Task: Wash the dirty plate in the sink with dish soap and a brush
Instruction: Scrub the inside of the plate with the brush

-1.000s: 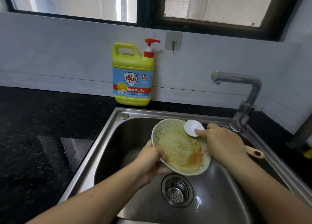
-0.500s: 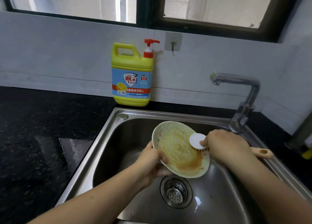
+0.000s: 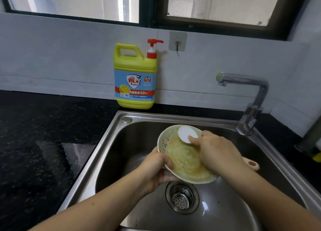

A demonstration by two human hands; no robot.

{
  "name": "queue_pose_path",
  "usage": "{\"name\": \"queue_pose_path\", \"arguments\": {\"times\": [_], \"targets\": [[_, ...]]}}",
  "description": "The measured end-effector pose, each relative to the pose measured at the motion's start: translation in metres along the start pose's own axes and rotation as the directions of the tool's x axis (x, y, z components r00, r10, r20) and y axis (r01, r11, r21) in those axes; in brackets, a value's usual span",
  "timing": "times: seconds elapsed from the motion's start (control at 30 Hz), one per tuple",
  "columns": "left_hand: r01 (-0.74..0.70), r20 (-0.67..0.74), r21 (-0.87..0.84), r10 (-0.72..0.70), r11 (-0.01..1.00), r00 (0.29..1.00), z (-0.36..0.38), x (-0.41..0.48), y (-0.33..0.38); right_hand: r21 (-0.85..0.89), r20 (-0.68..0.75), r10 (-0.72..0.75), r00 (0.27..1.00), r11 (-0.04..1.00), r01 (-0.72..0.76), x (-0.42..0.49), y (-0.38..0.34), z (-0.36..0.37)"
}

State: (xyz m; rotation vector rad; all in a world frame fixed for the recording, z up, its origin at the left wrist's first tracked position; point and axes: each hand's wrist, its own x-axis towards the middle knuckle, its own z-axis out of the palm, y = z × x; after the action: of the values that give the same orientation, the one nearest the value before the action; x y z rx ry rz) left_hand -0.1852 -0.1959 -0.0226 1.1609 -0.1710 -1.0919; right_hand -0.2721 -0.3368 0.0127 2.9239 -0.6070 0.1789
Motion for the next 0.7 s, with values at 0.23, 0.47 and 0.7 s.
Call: {"name": "queue_pose_path", "arguments": {"times": [0.23, 0.47, 0.7], "targets": [[-0.048, -0.043, -0.006, 0.047, 0.999, 0.998, -0.002, 0.004, -0.002, -0.252, 0.054, 0.19, 0.98, 0.953, -0.17, -0.004, 0.013, -0.014], [-0.045, -0.028, 0.011, 0.045, 0.999, 0.999, -0.001, 0.003, -0.004, -0.207, 0.184, 0.23, 0.956, 0.959, -0.191, -0.005, 0.021, -0.029], [-0.011, 0.022, -0.025, 0.012, 1.0, 1.0, -0.001, 0.002, 0.0, 0.025, -0.066, 0.268, 0.961, 0.964, -0.266, 0.005, 0.036, -0.01]]}}
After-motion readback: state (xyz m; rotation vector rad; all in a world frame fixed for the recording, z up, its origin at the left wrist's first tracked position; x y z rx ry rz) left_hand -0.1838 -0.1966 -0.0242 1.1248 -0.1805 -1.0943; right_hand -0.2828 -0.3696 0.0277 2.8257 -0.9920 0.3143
